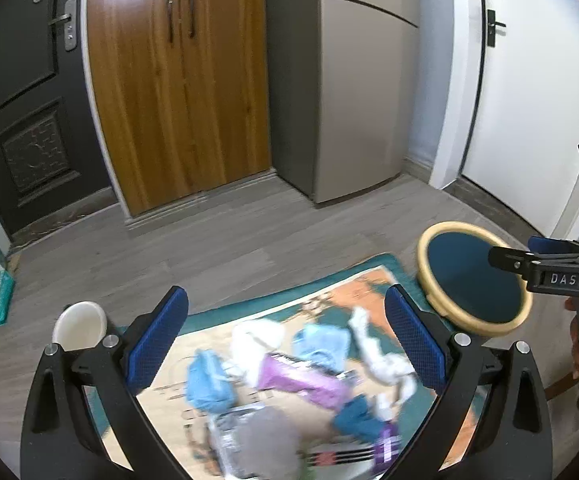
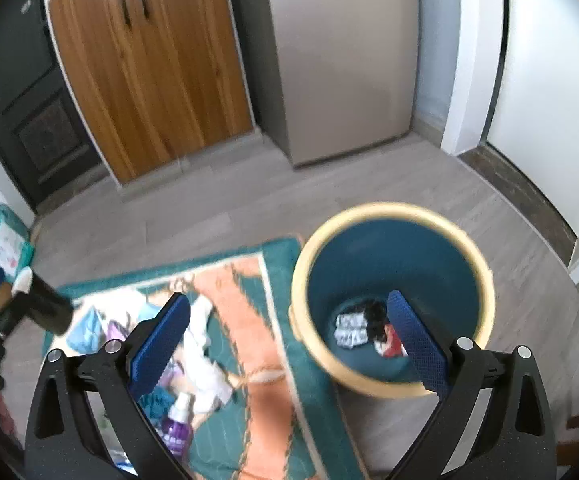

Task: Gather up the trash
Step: 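Lower the right tool to the mat and grasp the white tissue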

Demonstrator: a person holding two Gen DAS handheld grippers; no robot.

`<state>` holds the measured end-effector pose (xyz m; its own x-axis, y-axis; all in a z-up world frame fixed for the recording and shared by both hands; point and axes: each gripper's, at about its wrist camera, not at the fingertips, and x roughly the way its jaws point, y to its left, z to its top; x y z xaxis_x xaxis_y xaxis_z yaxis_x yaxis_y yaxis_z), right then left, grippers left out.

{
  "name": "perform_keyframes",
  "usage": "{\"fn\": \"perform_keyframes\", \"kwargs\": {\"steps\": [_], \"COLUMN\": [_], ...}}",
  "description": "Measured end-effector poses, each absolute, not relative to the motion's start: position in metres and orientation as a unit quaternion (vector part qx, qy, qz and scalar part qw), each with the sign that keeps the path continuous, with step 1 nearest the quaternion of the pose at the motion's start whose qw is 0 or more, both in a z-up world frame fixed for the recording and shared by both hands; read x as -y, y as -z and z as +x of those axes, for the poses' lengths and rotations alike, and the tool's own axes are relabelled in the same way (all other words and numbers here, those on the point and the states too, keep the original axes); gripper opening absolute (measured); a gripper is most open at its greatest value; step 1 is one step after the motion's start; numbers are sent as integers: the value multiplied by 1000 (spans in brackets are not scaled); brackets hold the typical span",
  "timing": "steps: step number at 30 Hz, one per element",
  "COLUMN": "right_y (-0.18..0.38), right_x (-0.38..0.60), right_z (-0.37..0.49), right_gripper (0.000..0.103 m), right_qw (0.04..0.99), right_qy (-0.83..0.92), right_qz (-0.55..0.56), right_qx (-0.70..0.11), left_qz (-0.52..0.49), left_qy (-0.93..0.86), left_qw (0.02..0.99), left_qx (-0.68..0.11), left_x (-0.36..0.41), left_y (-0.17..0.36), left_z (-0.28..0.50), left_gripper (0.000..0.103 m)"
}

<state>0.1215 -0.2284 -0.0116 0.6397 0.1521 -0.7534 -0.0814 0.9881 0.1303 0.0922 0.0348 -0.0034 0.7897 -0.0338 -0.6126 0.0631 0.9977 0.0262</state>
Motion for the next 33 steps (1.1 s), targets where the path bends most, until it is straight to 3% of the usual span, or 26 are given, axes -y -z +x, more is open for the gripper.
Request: {"fn": "perform_keyframes", "kwargs": {"steps": [13,27,30,32,33], "right_y": [58,123,134,140,142], "right_x": [197,128,123,124,124], "right_z": [129,120,119,120,121], "right_gripper": [98,98,89,63,59], "right_qw": [873,829,820,810,806], "right_qy": [-68,-128,-132,-135,-138], "right_qz": [61,-55,-63,-57,-53], "right_qx": [-480,-542,-554,-568,-573], "left_qz": [21,37,51,55,57], "left_qy": [-30,-12,-4,2,5], "left_qw": [930,912,908,905,904], "left_qx": [-367,-409,-417,-421,-423], "left_x": [-104,-94,-85,-80,-78], "left_y": [39,69,75,78,79], "left_z": [97,109,110,111,111], "left_gripper": [97,97,97,97,97]}}
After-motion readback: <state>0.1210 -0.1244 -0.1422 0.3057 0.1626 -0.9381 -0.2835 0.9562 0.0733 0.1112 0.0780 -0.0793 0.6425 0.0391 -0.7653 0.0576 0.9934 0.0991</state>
